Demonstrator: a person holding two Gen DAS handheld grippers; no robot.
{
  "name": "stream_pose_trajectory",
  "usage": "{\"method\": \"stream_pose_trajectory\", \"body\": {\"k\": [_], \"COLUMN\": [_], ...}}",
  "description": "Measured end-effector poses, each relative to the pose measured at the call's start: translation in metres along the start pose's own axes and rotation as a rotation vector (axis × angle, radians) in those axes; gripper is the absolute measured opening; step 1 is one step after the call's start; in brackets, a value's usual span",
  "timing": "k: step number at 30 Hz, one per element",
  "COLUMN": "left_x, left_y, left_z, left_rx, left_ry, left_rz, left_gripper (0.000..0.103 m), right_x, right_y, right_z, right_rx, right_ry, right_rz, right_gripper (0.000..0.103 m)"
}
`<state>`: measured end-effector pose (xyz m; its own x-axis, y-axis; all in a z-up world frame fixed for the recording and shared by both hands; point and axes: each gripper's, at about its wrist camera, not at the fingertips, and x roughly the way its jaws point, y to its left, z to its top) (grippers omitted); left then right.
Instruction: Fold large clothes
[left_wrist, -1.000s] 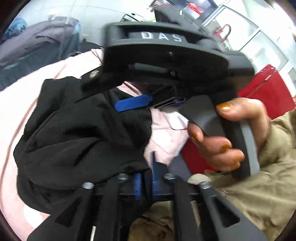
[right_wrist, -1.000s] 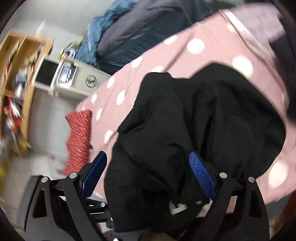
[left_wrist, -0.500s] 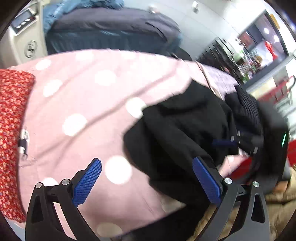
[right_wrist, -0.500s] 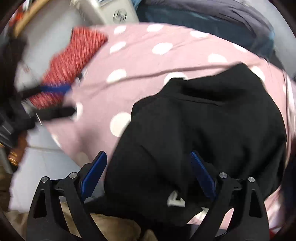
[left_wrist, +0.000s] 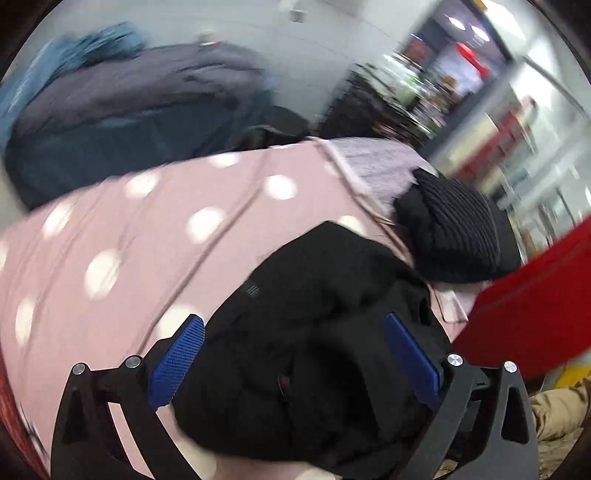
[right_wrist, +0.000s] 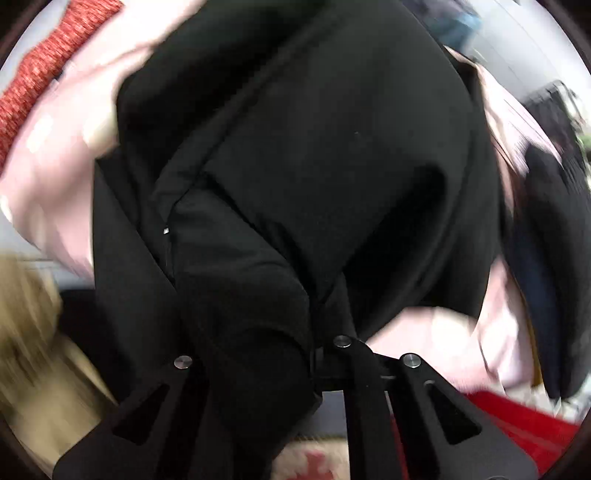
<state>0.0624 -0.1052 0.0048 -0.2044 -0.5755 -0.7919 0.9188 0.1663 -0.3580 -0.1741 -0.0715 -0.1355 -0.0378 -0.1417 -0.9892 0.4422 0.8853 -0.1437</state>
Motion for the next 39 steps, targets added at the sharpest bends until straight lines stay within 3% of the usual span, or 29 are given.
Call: {"method": "stream_pose_trajectory", "body": {"k": [3,5,7,9,11,12,13,14,15,16,19,22,24,27,29,32,34,39], "left_x": [0.052,0.088,0.133,0.165,0.199,0.221,0.237,0.243,0.248,0.244,0.199,0.137,0.085,0.016,-0.048,-0.142,-0.194,-0.315], "left_y": [-0.067,-0.104,-0.151,-0.188,-0.214,-0.221,-0.221,-0.218,-0.215,-0.211,-0.194,-0.171,-0.157,-0.155,-0.159,-0.165,-0.172,-0.209], "left_z": [0.044,0.052,0.044,0.025,-0.001,-0.016,-0.023,-0.025,-0.023,-0.019,0.015,0.048,0.073,0.098,0.107,0.106,0.096,0.045], "left_rx": [0.215,0.297,0.417,0.592,0.788,0.843,0.831,0.794,0.731,0.675,0.491,0.374,0.313,0.263,0.237,0.218,0.212,0.245], "left_ry": [0.096,0.214,0.392,0.485,0.529,0.584,0.634,0.653,0.669,0.663,0.532,0.359,0.221,0.037,-0.123,-0.334,-0.435,-0.688], "left_rz": [-0.117,-0.190,-0.266,-0.240,-0.125,-0.076,-0.063,-0.059,-0.068,-0.091,-0.223,-0.242,-0.252,-0.204,-0.202,-0.190,-0.159,-0.107], "left_gripper": [0.097,0.096,0.096,0.096,0.094,0.074,0.064,0.046,0.019,0.015,0.008,0.006,0.006,0.005,0.005,0.005,0.005,0.005], "right_x": [-0.001,-0.006,-0.011,-0.016,-0.019,-0.022,-0.025,-0.028,-0.031,-0.036,-0.057,-0.098,-0.142,-0.209,-0.250,-0.315,-0.363,-0.456], "right_y": [-0.002,-0.002,-0.002,-0.004,-0.010,-0.012,-0.020,-0.031,-0.037,-0.047,-0.084,-0.137,-0.172,-0.195,-0.204,-0.217,-0.207,-0.181], "right_z": [-0.028,-0.033,-0.036,-0.043,-0.052,-0.056,-0.060,-0.066,-0.070,-0.072,-0.086,-0.093,-0.086,-0.056,-0.044,-0.034,-0.034,-0.061], "right_rx": [0.090,0.135,0.177,0.235,0.277,0.314,0.339,0.375,0.414,0.453,0.621,0.797,0.835,0.731,0.710,0.660,0.558,0.310], "right_ry": [0.026,0.007,-0.019,-0.042,-0.064,-0.082,-0.092,-0.105,-0.116,-0.126,-0.183,-0.310,-0.468,-0.669,-0.802,-1.024,-1.182,-1.484], "right_rz": [-0.003,-0.011,-0.026,-0.021,-0.026,-0.032,-0.037,-0.047,-0.059,-0.069,-0.103,-0.118,-0.088,-0.155,-0.138,-0.015,0.073,0.212], "right_gripper": [0.008,0.008,0.008,0.008,0.008,0.008,0.007,0.007,0.007,0.007,0.007,0.007,0.006,0.006,0.006,0.006,0.006,0.005]}}
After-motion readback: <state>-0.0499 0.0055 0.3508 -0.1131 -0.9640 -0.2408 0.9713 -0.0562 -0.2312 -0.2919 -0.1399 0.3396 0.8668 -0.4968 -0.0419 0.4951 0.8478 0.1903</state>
